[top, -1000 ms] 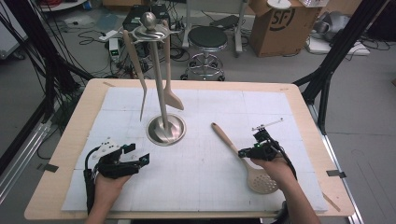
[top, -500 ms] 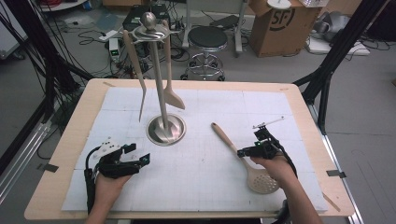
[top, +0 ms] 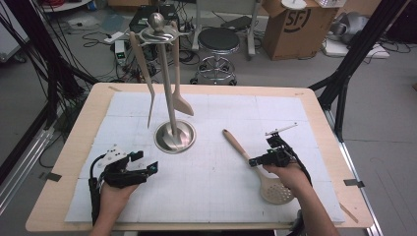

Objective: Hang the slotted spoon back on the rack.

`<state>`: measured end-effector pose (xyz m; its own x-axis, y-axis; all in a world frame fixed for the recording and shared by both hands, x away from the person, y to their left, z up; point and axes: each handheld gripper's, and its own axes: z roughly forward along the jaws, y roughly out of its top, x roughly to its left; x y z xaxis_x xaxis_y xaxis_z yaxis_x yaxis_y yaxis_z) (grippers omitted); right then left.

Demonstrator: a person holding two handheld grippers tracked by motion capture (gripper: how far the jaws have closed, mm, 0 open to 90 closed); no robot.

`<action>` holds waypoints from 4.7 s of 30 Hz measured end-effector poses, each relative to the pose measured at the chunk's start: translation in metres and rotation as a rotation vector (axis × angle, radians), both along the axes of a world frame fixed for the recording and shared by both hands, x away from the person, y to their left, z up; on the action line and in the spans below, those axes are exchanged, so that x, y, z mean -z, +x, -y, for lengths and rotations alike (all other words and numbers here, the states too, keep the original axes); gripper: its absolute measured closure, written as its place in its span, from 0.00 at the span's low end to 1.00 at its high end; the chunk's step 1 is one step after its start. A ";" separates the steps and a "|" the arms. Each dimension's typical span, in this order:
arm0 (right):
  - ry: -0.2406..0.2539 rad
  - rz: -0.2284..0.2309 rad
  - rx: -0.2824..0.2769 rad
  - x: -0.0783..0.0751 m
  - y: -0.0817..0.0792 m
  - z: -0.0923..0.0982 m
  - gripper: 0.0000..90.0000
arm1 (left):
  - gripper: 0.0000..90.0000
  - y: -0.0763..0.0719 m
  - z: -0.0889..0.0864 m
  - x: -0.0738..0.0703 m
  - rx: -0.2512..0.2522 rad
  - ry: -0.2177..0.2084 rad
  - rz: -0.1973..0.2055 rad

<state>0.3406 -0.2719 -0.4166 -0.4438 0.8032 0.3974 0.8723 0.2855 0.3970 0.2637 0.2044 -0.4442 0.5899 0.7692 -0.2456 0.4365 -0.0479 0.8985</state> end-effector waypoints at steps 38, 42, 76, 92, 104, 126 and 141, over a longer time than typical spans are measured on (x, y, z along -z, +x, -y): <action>-0.157 0.099 0.000 0.020 -0.012 -0.020 0.84 | 0.26 -0.001 0.006 0.000 0.013 0.016 -0.004; -0.160 0.096 -0.002 0.019 -0.011 -0.021 0.85 | 0.26 0.000 0.007 0.001 0.015 0.021 -0.004; 0.143 0.265 -0.058 -0.023 -0.013 -0.025 0.88 | 0.26 -0.001 -0.002 0.000 -0.009 0.002 -0.005; 0.312 0.451 -0.120 -0.068 -0.019 -0.057 0.88 | 0.26 -0.001 -0.003 0.000 -0.011 -0.005 -0.001; 0.386 0.538 -0.160 -0.100 -0.029 -0.078 0.88 | 0.26 -0.001 -0.003 -0.001 -0.011 -0.007 0.002; 0.468 0.639 -0.180 -0.159 -0.048 -0.099 0.88 | 0.26 -0.002 -0.006 0.000 -0.016 -0.024 -0.001; 0.488 0.649 -0.219 -0.171 -0.050 -0.110 0.88 | 0.26 -0.002 -0.007 -0.001 -0.018 -0.025 0.000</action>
<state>0.2911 -0.1622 -0.2455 -0.8297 0.4766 0.2906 0.3737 0.0874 0.9234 0.2619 0.2111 -0.4436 0.5758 0.7734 -0.2651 0.4374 -0.0175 0.8991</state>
